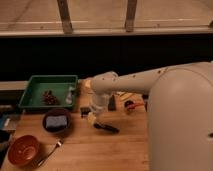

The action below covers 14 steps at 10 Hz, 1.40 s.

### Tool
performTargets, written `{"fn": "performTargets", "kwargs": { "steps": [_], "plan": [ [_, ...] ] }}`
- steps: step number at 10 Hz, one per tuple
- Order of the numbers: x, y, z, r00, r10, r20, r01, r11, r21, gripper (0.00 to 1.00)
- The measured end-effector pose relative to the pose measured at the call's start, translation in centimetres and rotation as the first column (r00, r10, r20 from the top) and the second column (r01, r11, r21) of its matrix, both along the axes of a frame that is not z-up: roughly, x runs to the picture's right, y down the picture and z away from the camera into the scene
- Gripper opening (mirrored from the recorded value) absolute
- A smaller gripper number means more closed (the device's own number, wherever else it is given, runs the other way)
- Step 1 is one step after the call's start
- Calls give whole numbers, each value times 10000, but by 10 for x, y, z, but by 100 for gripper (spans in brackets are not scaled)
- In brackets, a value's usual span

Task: Place brush in table surface

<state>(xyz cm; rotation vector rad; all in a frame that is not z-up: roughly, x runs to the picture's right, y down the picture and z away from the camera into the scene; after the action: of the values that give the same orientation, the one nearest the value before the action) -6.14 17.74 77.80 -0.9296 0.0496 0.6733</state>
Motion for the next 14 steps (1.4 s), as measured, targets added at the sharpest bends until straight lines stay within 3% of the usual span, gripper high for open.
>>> {"fn": "performTargets", "kwargs": {
  "steps": [4, 5, 7, 10, 14],
  "plan": [
    [-8, 28, 14, 9985, -522, -132, 512, 9964, -676, 0],
    [-9, 36, 19, 9982, -580, -178, 561, 9942, -916, 4],
    [-11, 45, 24, 9982, -584, -153, 562, 9913, -1189, 22],
    [-7, 35, 17, 9999, -35, 114, 46, 9952, -981, 50],
    [-9, 35, 16, 9999, -1, 170, 17, 9955, -945, 53]
  ]
}}
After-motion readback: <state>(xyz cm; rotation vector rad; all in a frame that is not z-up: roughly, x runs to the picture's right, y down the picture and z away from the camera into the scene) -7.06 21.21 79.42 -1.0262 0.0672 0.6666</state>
